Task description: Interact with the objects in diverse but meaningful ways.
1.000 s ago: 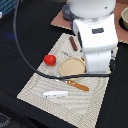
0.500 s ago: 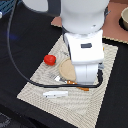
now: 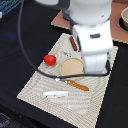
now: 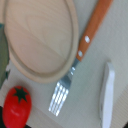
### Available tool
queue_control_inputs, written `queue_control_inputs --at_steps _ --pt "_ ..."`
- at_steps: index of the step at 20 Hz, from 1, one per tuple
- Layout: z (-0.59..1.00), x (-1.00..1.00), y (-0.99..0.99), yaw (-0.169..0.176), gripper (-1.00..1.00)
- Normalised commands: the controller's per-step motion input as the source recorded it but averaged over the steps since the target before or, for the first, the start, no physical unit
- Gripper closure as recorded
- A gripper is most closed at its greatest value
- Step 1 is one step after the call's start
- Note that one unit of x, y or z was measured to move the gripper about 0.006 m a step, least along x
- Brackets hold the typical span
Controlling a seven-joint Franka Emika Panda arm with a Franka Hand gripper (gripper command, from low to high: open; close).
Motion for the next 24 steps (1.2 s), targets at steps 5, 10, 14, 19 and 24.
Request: queue_control_inputs --at_steps 5,10,14,19,24 --pt "-0.10 -0.35 0.80 0.027 -1.00" --pt "-0.10 -0.39 0.75 -0.013 -1.00" --pt "-0.12 -0.51 0.69 -0.006 -1.00" --pt "-0.18 -0.60 0.57 -0.021 -1.00" --pt "-0.21 -0.39 0.28 -0.068 -1.00"
